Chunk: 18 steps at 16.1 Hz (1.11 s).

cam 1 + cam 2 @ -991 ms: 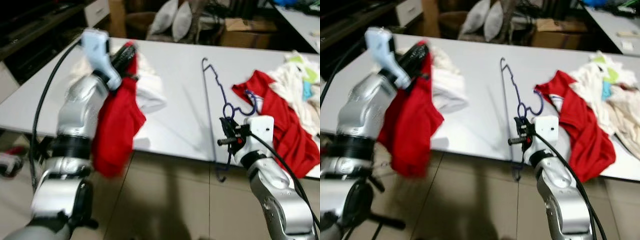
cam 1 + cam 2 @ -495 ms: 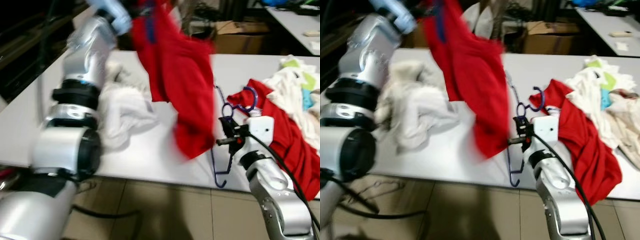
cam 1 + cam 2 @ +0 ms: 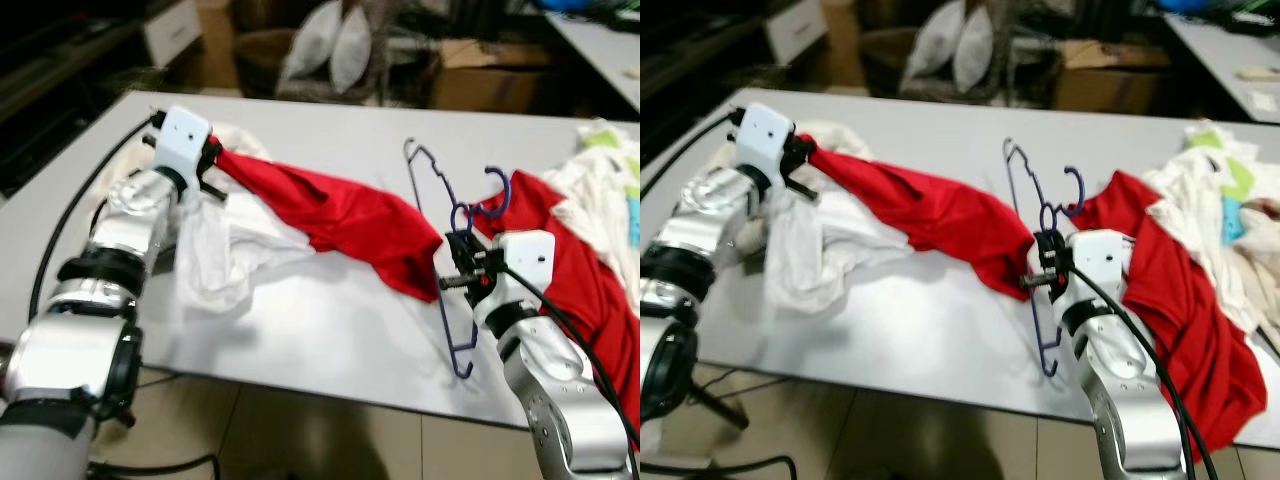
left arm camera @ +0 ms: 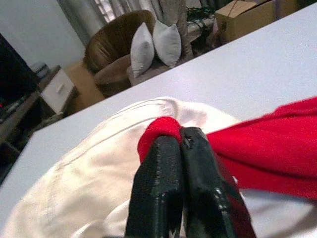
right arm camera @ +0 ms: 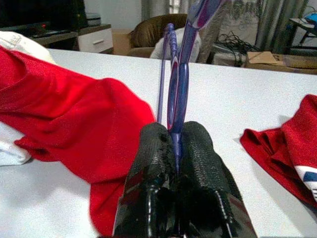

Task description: Hang hanger

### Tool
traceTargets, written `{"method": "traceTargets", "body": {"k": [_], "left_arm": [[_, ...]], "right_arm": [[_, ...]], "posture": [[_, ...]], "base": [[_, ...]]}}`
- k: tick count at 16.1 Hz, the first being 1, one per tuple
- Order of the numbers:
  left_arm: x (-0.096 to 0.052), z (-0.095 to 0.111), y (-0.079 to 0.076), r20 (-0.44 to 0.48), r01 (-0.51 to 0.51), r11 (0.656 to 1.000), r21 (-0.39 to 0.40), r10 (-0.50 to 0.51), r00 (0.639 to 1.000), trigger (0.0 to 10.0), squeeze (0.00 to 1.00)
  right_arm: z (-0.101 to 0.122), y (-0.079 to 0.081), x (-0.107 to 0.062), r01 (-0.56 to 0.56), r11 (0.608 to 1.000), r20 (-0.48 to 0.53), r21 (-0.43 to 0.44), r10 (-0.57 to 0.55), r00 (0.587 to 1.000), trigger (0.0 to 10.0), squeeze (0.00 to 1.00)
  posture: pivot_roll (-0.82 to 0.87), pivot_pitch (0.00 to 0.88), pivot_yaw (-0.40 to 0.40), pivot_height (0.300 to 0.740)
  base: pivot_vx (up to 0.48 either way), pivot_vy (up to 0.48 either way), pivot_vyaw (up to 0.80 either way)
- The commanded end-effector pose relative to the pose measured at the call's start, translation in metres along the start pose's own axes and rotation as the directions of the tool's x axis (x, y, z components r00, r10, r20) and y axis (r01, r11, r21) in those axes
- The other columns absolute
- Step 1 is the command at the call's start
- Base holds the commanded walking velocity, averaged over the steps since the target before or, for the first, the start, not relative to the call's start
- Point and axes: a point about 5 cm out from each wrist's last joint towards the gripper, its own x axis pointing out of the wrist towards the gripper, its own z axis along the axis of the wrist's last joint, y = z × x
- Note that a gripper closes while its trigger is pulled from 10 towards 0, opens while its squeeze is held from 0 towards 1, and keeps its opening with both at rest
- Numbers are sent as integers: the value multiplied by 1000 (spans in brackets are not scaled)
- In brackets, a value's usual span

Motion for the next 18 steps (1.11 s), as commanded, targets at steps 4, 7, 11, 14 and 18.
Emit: {"method": "traceTargets", "body": {"k": [4, 7, 11, 14, 18], "left_arm": [[-23, 3, 48, -52, -55, 992, 115, 62, 997, 10000, 1000], [-29, 20, 66, 81, -147, 989, -25, 149, 986, 10000, 1000], [-34, 43, 82, 204, -235, 961, -147, 262, 943, 10000, 0], [-35, 39, 80, 171, -168, 980, -106, 184, 968, 10000, 35], [-44, -3, 54, -104, 205, 958, -200, -229, 968, 10000, 1000]], "right_arm": [[-9, 1, 0, -17, 1000, -50, -11, 16, 999, 10000, 0], [-8, 0, 2, -18, 1000, -49, -10, 17, 999, 10000, 0], [-7, -2, 4, -6, 1000, -48, -4, 6, 999, 10000, 0], [-7, -2, 6, -8, 1000, -54, -14, 8, 999, 10000, 0], [-6, -4, 12, -1, 1000, -50, -8, 1, 999, 10000, 0]], "posture": [[-5, 0, 34, 740], [-3, 0, 41, 740], [3, 0, 38, 740], [12, 0, 36, 740], [40, 0, 28, 740]], "base": [[0, 0, 0], [0, 0, 0], [0, 0, 0], [0, 0, 0], [0, 0, 0]]}}
